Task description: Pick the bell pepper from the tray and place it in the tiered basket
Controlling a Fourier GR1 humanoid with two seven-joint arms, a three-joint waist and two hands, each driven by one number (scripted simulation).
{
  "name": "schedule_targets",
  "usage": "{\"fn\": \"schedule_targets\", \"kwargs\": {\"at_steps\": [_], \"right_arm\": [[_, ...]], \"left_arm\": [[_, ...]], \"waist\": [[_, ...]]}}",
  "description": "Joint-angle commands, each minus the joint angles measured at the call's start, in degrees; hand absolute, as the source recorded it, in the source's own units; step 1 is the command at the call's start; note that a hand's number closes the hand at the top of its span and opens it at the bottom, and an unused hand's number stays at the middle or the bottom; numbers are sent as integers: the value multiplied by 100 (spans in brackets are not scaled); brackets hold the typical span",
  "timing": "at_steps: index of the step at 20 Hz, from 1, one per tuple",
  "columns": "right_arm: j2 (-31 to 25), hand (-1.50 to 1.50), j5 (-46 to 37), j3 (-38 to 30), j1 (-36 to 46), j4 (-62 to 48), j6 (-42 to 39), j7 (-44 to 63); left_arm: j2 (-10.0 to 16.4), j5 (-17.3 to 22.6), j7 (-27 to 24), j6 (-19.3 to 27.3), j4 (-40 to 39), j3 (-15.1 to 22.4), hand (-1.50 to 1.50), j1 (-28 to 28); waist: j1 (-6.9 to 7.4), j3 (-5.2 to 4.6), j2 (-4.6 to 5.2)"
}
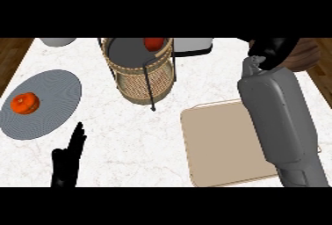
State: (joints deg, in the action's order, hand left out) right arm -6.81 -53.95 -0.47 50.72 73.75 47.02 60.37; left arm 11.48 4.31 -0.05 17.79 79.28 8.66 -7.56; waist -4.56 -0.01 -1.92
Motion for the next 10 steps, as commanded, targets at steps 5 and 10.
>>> {"fn": "schedule_targets", "kwargs": {"at_steps": [5, 10], "right_arm": [[-512, -150, 301, 18, -1978, 2973, -1198, 636], [-948, -150, 1117, -9, -3557, 4813, -1542, 519]], "left_arm": [[23, 3, -130, 88, -7, -133, 0, -208], [9, 86, -39, 25, 211, -114, 0, -270]], "waist": [[-248, 0, -43], [-235, 16, -10]]}}
